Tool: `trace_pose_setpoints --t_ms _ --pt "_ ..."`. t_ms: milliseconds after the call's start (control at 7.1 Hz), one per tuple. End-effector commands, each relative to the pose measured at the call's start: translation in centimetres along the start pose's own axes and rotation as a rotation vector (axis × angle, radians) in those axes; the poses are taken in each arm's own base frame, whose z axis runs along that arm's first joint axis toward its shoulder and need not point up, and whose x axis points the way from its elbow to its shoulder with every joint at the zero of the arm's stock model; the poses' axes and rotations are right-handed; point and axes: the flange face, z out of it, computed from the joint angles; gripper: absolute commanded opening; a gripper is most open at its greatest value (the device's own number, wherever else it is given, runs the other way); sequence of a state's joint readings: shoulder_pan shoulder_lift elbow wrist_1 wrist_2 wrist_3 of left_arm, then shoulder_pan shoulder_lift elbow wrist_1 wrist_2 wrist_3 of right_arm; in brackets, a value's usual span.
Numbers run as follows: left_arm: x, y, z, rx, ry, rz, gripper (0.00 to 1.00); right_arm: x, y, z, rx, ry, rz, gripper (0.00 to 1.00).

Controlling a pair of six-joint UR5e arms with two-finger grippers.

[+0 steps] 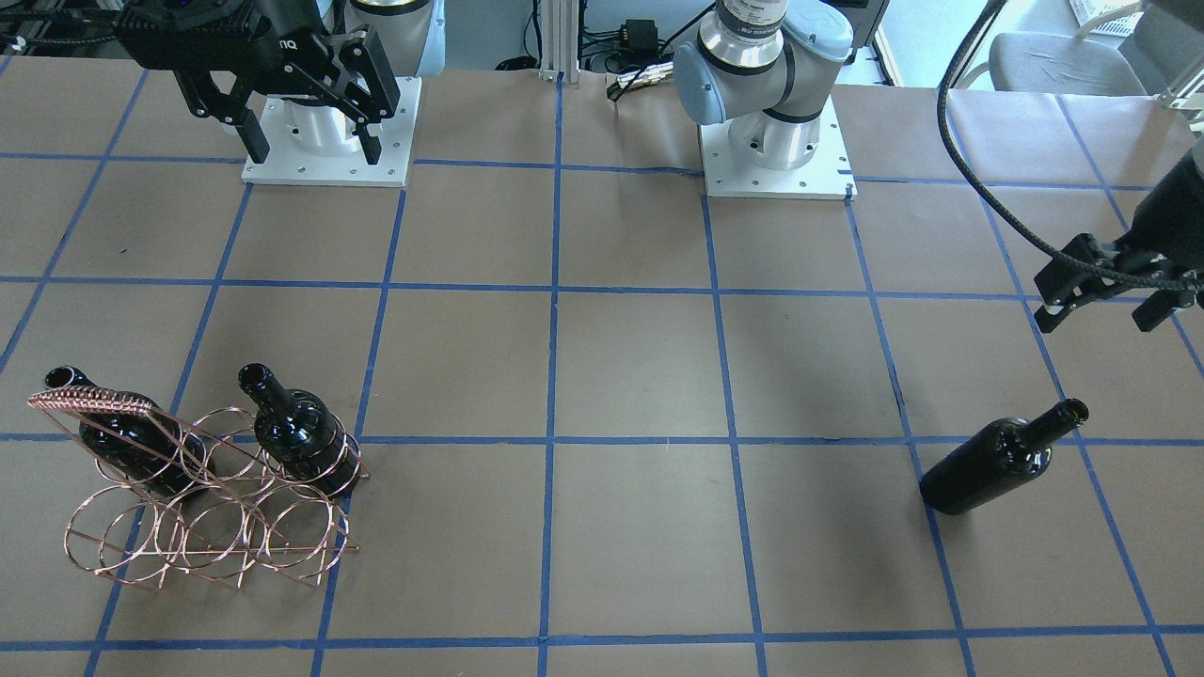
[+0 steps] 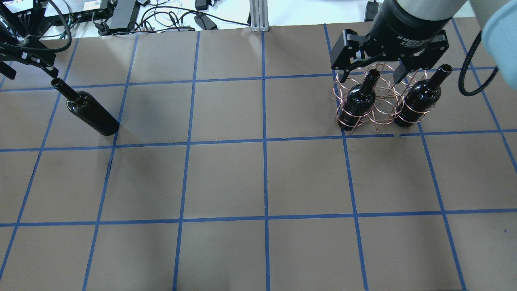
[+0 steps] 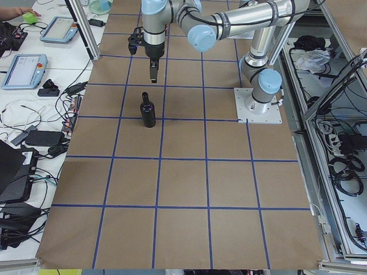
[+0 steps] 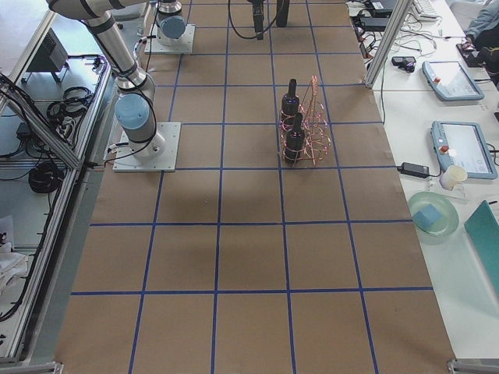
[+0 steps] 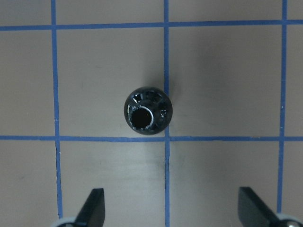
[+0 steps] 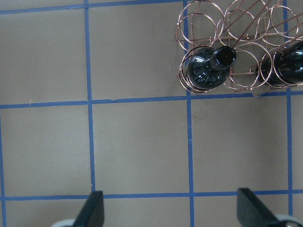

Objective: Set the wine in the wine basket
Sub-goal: 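Lower the left gripper and close it on the bottle neck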

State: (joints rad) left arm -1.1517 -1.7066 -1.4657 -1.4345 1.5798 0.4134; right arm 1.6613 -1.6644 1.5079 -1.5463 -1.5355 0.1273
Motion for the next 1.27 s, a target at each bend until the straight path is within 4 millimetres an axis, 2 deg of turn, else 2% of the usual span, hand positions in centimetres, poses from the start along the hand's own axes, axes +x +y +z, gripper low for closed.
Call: trace_pose_setpoints --t_ms 0,141,423,846,987,1128 --pt "-2.1 -3.9 5.0 0.041 -0.001 0.000 1.00 0.0 0.0 0.0 0.001 0.000 0.000 1.00" --pt "-1.8 -5.1 7.4 0.040 0.074 -0.008 1.00 0.0 0.0 0.0 0.001 0.000 0.000 1.00" --pt "-2.1 -6.1 10.2 0.009 0.108 -0.029 1.00 0.0 0.0 0.0 0.000 0.000 0.000 1.00" --pt "-2.3 -5.6 11.5 -0.060 0.087 -0.024 0.98 0.0 0.0 0.0 0.000 0.000 0.000 1.00" --pt "-2.2 -5.1 12.0 -0.094 0.095 -0.024 0.94 0.0 0.0 0.0 0.000 0.000 0.000 1.00" --pt "-2.2 -4.8 12.0 -0.118 0.094 -0.024 0.85 0.0 0.0 0.0 0.000 0.000 0.000 1.00"
